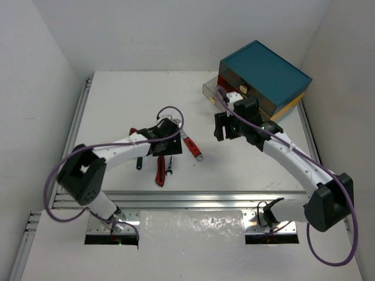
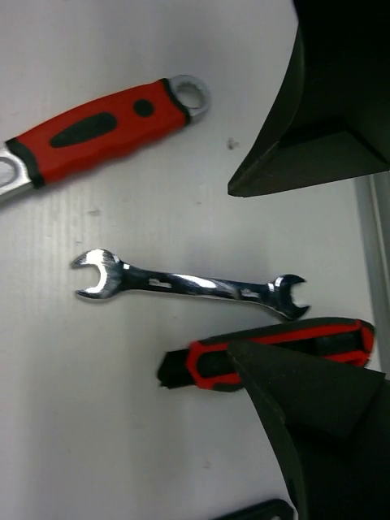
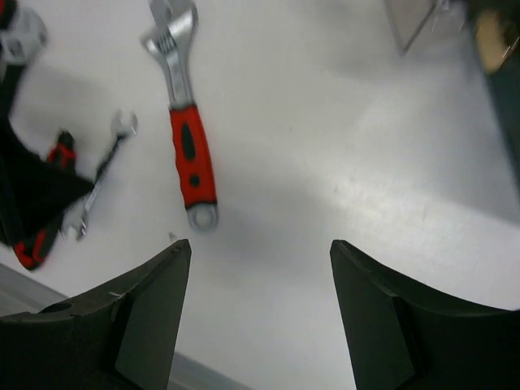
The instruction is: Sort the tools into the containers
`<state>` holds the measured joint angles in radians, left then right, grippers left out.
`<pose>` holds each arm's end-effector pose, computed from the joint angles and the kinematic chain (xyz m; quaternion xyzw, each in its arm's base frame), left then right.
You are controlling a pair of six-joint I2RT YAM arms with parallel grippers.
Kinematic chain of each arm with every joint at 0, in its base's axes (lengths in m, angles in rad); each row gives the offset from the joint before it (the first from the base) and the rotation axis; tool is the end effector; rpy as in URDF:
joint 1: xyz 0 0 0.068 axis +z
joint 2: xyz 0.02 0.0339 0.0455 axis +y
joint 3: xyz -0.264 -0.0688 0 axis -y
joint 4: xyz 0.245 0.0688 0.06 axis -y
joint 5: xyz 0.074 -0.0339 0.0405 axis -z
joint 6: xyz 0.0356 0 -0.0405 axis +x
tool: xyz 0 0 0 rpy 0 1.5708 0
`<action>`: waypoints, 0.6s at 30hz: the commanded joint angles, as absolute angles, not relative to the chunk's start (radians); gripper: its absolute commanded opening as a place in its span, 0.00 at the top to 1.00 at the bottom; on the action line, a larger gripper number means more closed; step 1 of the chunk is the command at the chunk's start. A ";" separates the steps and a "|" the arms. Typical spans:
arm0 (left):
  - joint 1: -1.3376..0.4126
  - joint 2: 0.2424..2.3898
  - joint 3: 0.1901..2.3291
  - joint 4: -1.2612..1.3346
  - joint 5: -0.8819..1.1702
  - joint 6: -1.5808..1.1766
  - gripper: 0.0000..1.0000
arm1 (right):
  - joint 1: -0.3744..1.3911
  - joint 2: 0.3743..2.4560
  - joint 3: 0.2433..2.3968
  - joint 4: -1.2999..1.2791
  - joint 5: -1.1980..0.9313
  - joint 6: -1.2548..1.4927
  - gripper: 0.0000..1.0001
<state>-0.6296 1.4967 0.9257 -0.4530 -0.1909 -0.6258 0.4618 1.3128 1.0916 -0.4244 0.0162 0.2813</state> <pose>0.2430 -0.1686 0.2018 -0.0239 0.9585 -0.0836 0.2714 0.2620 0.1298 0.3076 -0.0771 0.8916 0.1553 0.4184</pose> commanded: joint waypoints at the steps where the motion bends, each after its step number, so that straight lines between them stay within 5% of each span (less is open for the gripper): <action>1: -0.632 1.600 1.041 -0.454 -0.256 -0.623 0.30 | 0.479 1.269 1.000 -0.387 -0.014 0.345 0.29; 8: -0.632 1.791 1.149 -0.477 -0.256 -0.598 0.32 | 0.485 1.192 0.940 -0.396 -0.031 0.356 0.29; 16: -0.632 1.901 1.151 -0.500 -0.249 -0.611 0.50 | 0.486 1.174 0.930 -0.403 -0.052 0.347 0.29; 18: -0.635 1.907 1.138 -0.499 -0.241 -0.612 0.61 | 0.486 1.172 0.931 -0.400 -0.055 0.345 0.29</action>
